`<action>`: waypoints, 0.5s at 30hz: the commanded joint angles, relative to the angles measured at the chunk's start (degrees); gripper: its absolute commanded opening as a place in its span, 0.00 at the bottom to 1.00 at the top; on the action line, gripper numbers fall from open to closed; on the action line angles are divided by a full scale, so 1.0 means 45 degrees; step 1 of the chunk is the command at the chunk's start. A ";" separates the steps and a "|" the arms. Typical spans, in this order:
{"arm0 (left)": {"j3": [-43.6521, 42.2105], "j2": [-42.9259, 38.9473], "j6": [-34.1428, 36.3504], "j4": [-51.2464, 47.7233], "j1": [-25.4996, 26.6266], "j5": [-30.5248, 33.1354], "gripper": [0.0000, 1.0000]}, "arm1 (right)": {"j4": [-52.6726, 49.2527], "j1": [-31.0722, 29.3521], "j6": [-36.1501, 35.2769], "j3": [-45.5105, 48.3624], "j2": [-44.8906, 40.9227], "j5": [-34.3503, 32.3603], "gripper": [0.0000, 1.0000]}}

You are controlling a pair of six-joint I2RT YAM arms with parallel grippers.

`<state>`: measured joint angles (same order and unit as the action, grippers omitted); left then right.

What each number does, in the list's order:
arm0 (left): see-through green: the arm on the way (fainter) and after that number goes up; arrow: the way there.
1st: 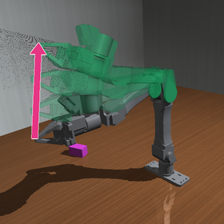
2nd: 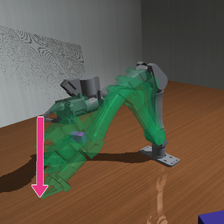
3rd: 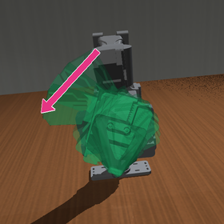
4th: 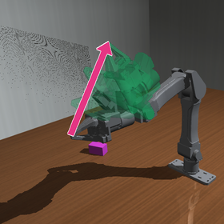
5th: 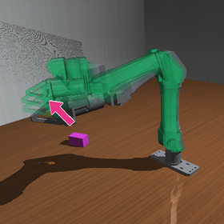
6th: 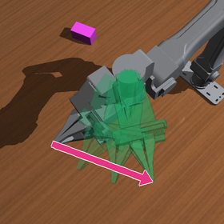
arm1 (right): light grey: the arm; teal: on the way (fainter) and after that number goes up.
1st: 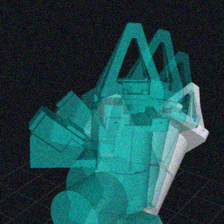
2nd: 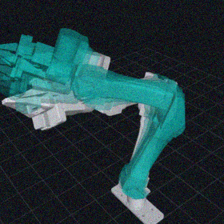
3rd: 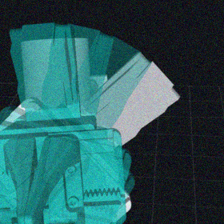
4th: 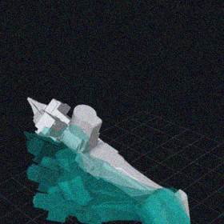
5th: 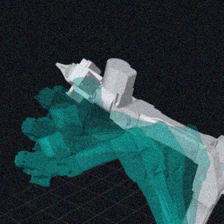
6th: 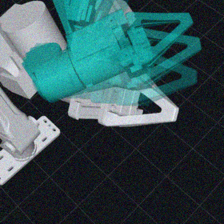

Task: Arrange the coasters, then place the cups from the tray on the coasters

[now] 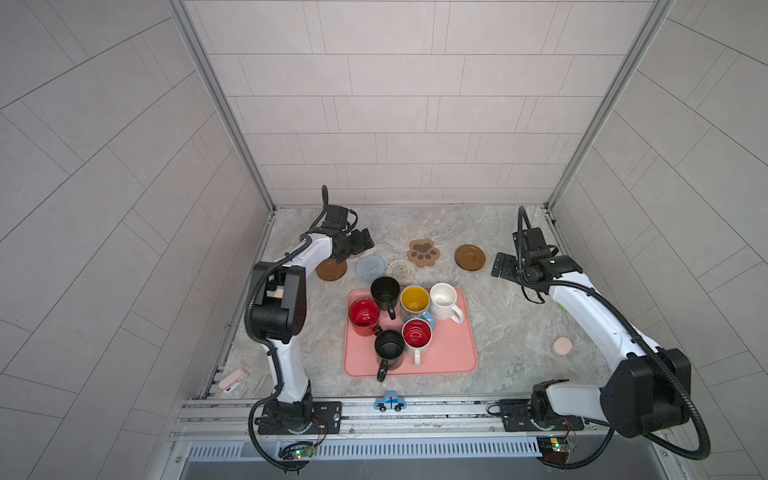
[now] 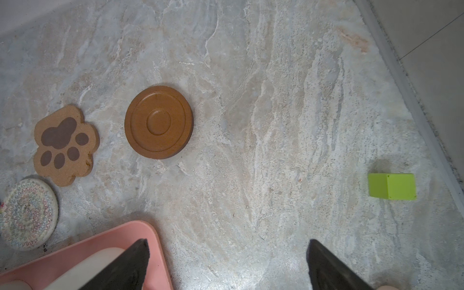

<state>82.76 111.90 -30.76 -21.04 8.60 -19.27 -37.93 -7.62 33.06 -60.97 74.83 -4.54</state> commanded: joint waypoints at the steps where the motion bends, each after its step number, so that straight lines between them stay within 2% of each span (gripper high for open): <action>1: 0.0909 0.0743 0.0508 -0.0954 0.0036 -0.0080 1.00 | -0.0145 -0.0056 0.0105 -0.0453 -0.0027 0.0129 0.99; 8: 0.2356 0.1888 0.0932 -0.1452 0.0040 0.0294 1.00 | -0.0048 -0.0046 0.0141 -0.0318 -0.0238 0.0363 0.99; 15: 0.4574 0.3538 0.1241 -0.2266 0.0024 0.0597 1.00 | -0.0023 -0.0070 0.0320 -0.0183 -0.0341 0.0461 0.98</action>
<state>100.31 125.56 -26.48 -28.21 8.60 -17.93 -37.67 -7.62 33.47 -62.02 74.87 -2.48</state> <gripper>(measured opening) 0.999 0.986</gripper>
